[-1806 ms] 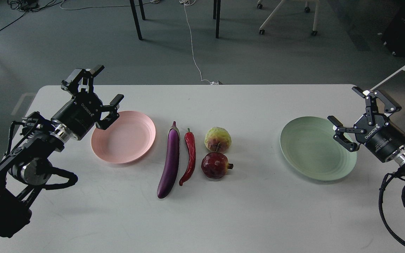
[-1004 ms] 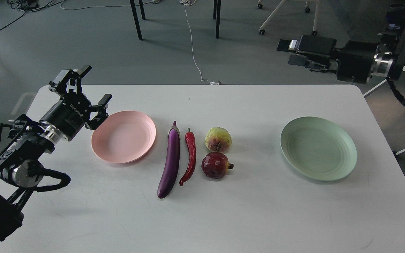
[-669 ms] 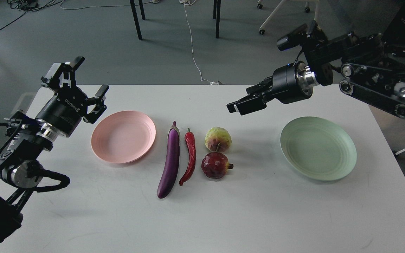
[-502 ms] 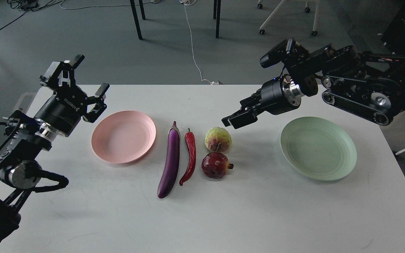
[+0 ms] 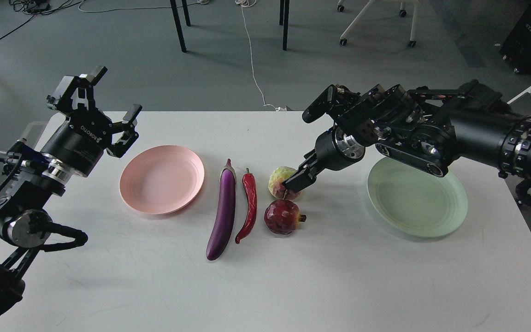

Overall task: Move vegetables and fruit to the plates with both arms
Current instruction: 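Lower the right gripper and grasp the yellow-green fruit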

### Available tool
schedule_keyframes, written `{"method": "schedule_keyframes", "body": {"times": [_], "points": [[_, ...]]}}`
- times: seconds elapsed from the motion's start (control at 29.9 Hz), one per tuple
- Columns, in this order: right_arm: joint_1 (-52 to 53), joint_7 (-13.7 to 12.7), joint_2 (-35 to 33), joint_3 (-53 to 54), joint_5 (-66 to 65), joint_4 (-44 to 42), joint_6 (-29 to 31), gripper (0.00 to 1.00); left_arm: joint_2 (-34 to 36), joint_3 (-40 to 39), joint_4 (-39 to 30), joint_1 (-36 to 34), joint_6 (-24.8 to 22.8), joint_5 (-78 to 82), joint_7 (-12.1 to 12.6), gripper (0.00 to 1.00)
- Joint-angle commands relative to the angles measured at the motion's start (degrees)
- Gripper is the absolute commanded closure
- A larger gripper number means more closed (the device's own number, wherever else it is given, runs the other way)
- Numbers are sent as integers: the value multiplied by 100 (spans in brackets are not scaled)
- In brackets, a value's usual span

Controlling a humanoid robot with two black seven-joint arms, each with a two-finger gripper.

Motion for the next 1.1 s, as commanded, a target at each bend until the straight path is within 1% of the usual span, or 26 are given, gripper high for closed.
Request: {"method": "schedule_keyframes", "body": {"times": [0.0,0.1,0.27,0.33,0.74,0.87,1.0,1.07], "points": [[-2,0,239,-51,7,-217,0,1,0,-28,0,1,-8,0,1,0],[-2,0,336,-59,16,-367,0,1,0,-37,0,1,-8,0,1,0],[-107,0,468,-68,25,-647,-452,1,0,-37,0,10,-8,0,1,0],[-151,0,486,-77,25,-692,-532,1,9,-37,0,10,-8,0,1,0],[-335,0,618,-95,25,-806,-541,2,18,-72,-88,10,-8,0,10,0],[-380,0,671,-279,25,-946,-549,2,44,-125,-106,28,-17,0,18,0],[-432,0,671,-358,25,-1044,-550,5,97,-134,-114,37,-8,0,18,0],[-450,0,671,-367,25,-1052,-541,8,97,-134,-114,54,-8,0,18,0]]}}
